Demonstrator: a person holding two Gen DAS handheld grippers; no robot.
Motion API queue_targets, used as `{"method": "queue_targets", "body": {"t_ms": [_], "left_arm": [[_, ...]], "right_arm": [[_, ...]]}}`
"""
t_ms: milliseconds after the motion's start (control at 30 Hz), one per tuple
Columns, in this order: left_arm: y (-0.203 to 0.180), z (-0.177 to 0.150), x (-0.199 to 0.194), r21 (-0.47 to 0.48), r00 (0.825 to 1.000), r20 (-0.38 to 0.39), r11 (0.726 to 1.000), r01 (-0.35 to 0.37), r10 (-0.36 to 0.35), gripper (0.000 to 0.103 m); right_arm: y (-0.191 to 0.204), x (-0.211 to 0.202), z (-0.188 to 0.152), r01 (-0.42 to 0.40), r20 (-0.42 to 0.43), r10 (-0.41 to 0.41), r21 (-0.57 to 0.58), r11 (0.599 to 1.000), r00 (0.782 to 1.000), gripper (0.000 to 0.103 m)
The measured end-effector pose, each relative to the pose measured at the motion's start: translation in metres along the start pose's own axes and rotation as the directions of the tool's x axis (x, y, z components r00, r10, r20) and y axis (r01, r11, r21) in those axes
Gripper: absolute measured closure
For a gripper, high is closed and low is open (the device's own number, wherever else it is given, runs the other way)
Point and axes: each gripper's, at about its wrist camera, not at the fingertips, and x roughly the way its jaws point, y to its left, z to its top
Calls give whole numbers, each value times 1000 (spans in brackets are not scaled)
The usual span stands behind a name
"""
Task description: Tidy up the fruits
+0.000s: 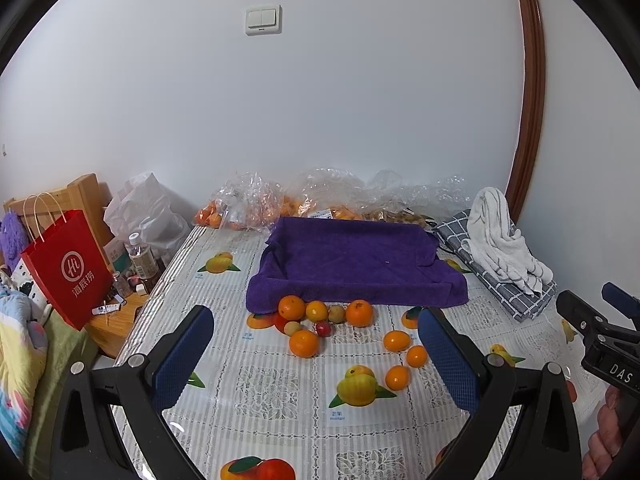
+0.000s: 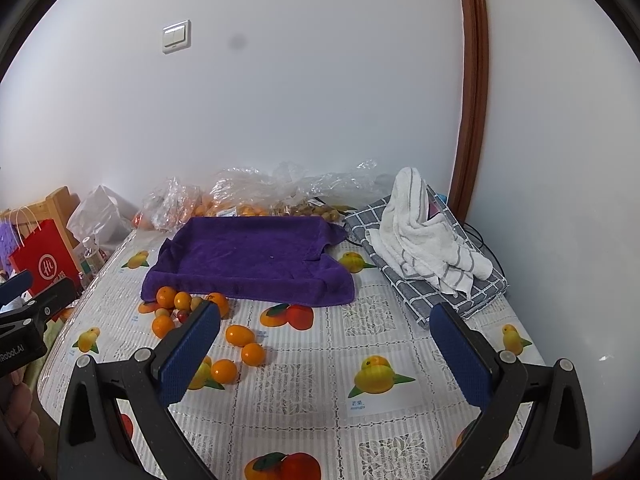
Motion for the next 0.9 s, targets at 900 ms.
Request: {"method": "queue_targets", "body": {"t_ms": [900], "left_arm": [[10, -5, 26, -13, 1000, -21, 1000, -8, 7, 0]], "right_arm": [[5, 34, -14, -30, -40, 28, -36, 999, 999, 3]]}}
